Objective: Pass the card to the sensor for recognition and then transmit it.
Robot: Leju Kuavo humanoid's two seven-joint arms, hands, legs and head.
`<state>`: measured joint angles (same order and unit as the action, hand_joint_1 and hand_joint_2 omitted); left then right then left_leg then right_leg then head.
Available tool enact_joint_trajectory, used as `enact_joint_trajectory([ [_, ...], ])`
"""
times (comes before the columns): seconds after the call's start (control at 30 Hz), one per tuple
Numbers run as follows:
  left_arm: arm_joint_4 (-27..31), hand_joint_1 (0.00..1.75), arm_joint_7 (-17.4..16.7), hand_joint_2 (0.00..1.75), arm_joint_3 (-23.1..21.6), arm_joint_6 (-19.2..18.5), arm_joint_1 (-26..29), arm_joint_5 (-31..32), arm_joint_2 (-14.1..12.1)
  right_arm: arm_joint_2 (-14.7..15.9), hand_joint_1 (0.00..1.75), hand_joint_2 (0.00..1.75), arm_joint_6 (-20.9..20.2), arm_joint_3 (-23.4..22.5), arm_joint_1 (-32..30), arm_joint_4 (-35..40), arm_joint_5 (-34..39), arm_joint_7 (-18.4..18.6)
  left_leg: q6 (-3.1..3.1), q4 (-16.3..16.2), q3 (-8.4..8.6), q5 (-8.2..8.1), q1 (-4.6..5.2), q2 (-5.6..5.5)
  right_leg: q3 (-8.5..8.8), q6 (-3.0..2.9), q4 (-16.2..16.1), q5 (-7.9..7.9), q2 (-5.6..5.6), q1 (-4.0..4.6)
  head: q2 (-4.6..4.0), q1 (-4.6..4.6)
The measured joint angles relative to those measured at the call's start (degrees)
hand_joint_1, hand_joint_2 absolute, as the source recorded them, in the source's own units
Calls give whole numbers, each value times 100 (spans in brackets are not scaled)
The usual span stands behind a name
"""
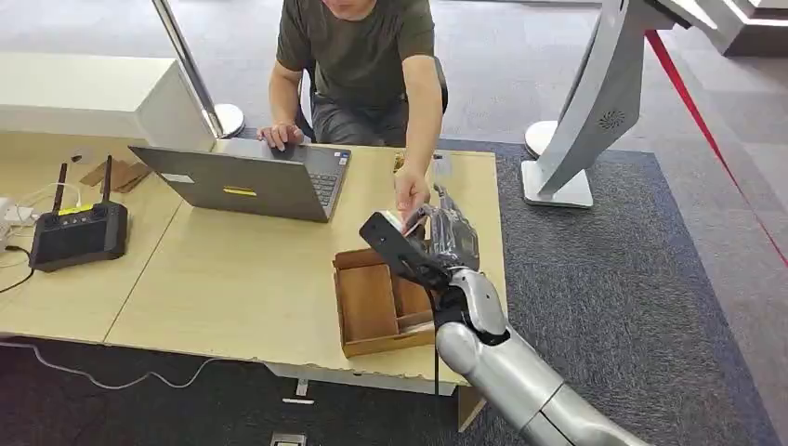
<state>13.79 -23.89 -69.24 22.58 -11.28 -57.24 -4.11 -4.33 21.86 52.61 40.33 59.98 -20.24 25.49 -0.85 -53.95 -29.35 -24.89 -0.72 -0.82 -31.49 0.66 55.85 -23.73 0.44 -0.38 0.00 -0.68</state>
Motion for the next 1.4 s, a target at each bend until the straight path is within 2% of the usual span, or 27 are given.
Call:
enact_joint_trajectory([
  [0.23, 0, 0, 0, 175, -24, 0, -4, 17, 22, 9, 0, 175, 424, -20, -19, -28, -118, -90, 0, 0, 0, 0, 0, 1, -2, 0, 0, 0, 1, 0, 0, 0],
  [0.27, 0, 0, 0, 175, -24, 0, -5, 17, 24, 15, 0, 0, 446, -20, -24, -28, -118, -98, 0, 0, 0, 0, 0, 1, -1, 0, 0, 0, 1, 0, 0, 0],
  [0.4, 0, 0, 0, 175, -33, 0, -6, 31, 26, 44, 0, 0, 756, -98, -93, -28, 17, -249, 0, 0, 1, 0, 0, 1, -1, 0, -1, 0, 1, 0, 0, 0],
  [0.5, -2, 0, 0, 175, -35, -2, -8, 35, 26, 96, 0, 0, 1081, -236, -185, -20, 390, -646, 0, -1, 3, 0, 0, 1, -1, 0, -1, 0, 1, 0, 0, 0],
  [0.53, -2, 0, 0, 175, -37, -11, -8, 42, 29, 120, 0, 175, 1241, -297, -238, -7, 659, -880, 0, -1, 3, 0, 0, 1, -1, 0, -1, 0, 1, 0, 0, 0],
  [0.57, -2, 0, -4, 175, -39, -13, -7, 59, 29, 149, 0, 175, 1424, -389, -318, 29, 987, -1153, 0, -2, 3, 0, 0, 1, -2, 0, -2, 0, 1, 0, 0, 0],
  [0.63, -2, 0, -64, 175, -44, -15, -7, 109, 33, 170, 0, 175, 1714, -768, -599, 125, 1756, -1954, 0, -2, 4, 0, 0, 1, 1, 0, -2, 0, 0, 0, 0, 2],
  [0.7, -2, 0, -114, 175, -48, -11, -10, 136, 37, 155, 0, 175, 1762, -1453, -943, 234, 2434, -2769, 1, -2, -1, -1, 1, -3, 1, 0, -2, 0, -1, -1, 0, 0],
  [0.77, -2, 0, -120, 175, -55, 22, -11, 136, 42, 103, 0, 175, 1762, -2224, -1234, 317, 2991, -3365, 2, -2, -1, -2, 2, -4, 1, 1, -4, 0, -1, -2, 0, 0],
  [0.87, -2, 0, -68, 175, -61, 109, 7, 107, 42, -50, 0, 175, 1762, -3584, -1599, 407, 3123, -4228, 2, -3, 0, -2, 3, -4, -2, 1, -5, 0, 0, -4, 0, 0],
  [1.0, -2, 0, 28, 175, -61, 155, 71, 53, 42, -199, 0, 175, 1760, -5239, -2014, 417, 3276, -4500, 4, -2, -2, -3, 3, -5, 4, 3, -7, -2, -6, -4, 0, 4],
  [1.07, -2, 0, 35, 175, -61, 170, 98, 46, 39, -284, 0, 175, 1757, -5774, -2174, 415, 3302, -4557, 3, -1, -5, -4, 3, 5, -7, 0, -5, 1, 6, -4, 0, -2],
  [1.13, -2, 0, 59, 175, -61, 216, 90, 7, 39, -383, 0, 175, 1757, -6244, -2214, 385, 3217, -4445, 2, -1, -1, -5, 3, 23, -14, -1, -6, 1, 17, -4, 0, 0],
  [1.2, -2, 0, 159, 175, -55, 262, 99, -85, 39, -417, 0, 175, 1760, -6868, -2226, 197, 3474, -4303, 4, -1, 6, -7, 1, 26, -7, 0, -7, -4, 15, 0, 0, 2],
  [1.23, -2, 0, 236, 175, -44, 293, 124, -129, 39, -405, 0, 175, 1760, -7163, -2270, 5, 3682, -4378, 5, -1, 6, -9, 0, 22, -3, 1, -7, -5, 11, 0, 0, 4],
  [1.4, -4, 0, 546, 175, 24, 516, 314, -310, 33, -50, 0, 175, 1637, -8239, -2553, -1363, 4363, -5515, 4, 0, -3, -19, 2, 24, -8, 1, -7, -6, 12, -1, 0, 2],
])
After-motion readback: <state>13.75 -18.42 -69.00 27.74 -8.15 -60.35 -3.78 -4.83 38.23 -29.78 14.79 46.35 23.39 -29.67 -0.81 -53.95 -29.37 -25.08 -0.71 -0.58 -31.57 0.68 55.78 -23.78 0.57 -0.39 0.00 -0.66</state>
